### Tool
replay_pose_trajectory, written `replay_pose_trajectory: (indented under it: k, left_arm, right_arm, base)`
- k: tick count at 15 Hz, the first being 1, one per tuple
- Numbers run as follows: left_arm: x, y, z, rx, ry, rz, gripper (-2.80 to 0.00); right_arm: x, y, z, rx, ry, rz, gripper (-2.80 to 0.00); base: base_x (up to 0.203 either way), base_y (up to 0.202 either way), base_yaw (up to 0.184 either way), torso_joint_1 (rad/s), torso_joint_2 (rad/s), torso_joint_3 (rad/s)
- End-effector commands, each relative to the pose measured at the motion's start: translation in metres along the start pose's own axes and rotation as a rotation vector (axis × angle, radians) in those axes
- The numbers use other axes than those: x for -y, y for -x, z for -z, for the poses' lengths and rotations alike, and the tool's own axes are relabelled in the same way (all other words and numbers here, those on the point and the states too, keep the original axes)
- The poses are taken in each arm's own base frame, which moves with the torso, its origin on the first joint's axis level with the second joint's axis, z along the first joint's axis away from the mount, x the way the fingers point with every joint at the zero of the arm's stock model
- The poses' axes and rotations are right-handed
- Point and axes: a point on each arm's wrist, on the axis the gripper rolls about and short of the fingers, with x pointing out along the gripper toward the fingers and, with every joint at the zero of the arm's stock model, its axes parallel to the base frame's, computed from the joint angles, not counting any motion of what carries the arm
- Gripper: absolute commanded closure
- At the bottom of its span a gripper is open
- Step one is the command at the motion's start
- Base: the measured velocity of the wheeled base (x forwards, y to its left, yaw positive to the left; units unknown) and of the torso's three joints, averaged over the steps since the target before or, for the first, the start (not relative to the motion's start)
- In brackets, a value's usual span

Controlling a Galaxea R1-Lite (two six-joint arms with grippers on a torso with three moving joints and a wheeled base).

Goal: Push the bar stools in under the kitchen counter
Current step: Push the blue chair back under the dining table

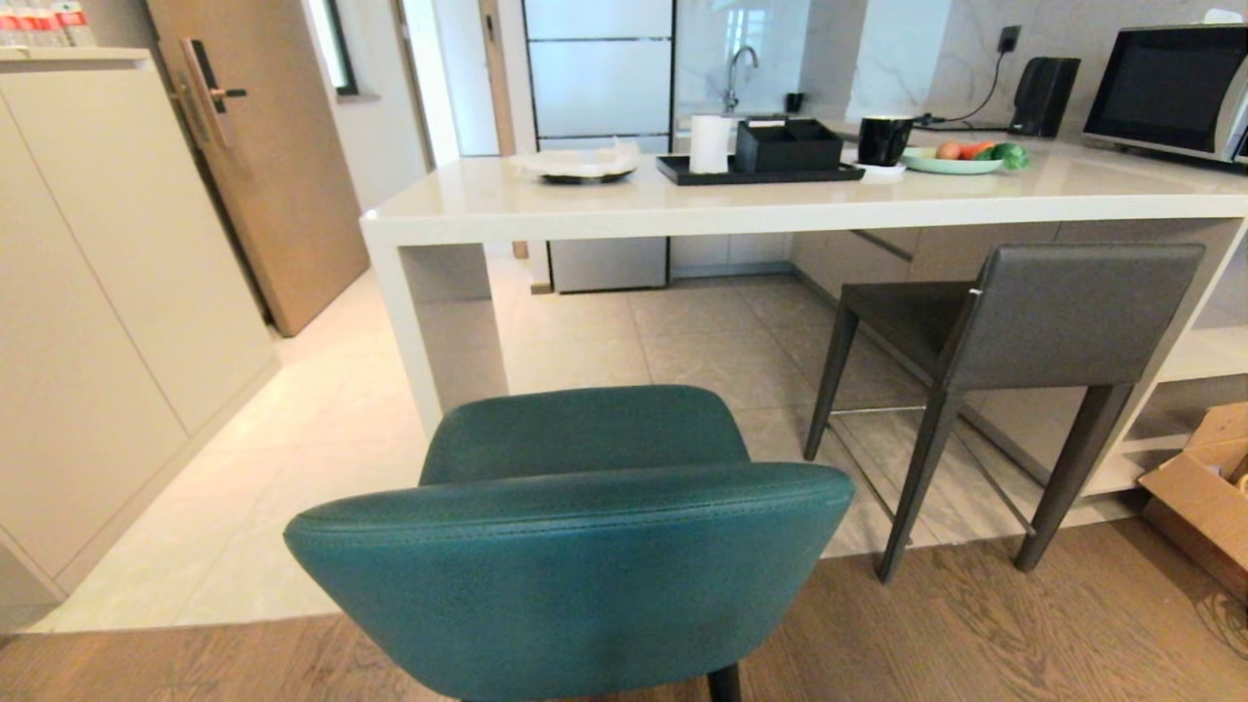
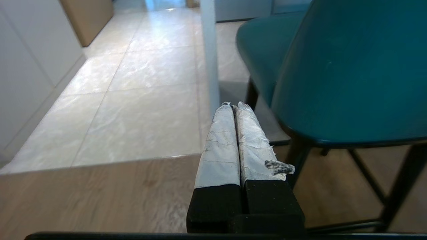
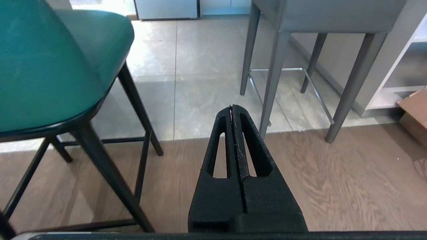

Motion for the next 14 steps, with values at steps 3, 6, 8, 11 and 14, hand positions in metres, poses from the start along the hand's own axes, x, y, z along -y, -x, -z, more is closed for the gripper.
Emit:
replay_pose_trajectory:
  k: [3, 6, 8, 11, 14]
  left_arm:
    - [-0.003, -0.019, -0.053, -0.083, 0.092, 0.048, 0.0]
    - [-0.003, -0.069, -0.08, -0.131, 0.103, 0.094, 0.0]
    - [0.0, -0.104, -0.082, -0.155, 0.098, 0.126, 0.0]
    - [0.007, -0.147, -0.065, -0.189, 0.084, 0.167, 0.0]
    - [0.013, -0.18, -0.036, -0.224, 0.079, 0.192, 0.0]
  right_arm:
    - [0.002, -0.012, -0.049, -0.072, -0.072, -0.016, 0.0]
    - [0.003, -0.047, -0.076, -0.106, -0.052, -0.051, 0.0]
    - [0.003, -0.078, -0.088, -0.114, -0.022, -0.072, 0.0]
    - [-0.004, -0.134, -0.088, -0.159, 0.004, -0.136, 0.0]
    - [-0.026, -0.184, -0.076, -0.155, 0.04, -0.188, 0.0]
  base:
    - [0.0, 0.0, 0.0, 0.0, 0.0, 0.0]
    - [0.0, 0.0, 0.0, 0.0, 0.0, 0.0]
    - [0.0, 0.0, 0.0, 0.0, 0.0, 0.0]
    - [0.0, 0.0, 0.0, 0.0, 0.0, 0.0]
    - [0.0, 0.0, 0.0, 0.0, 0.0, 0.0]
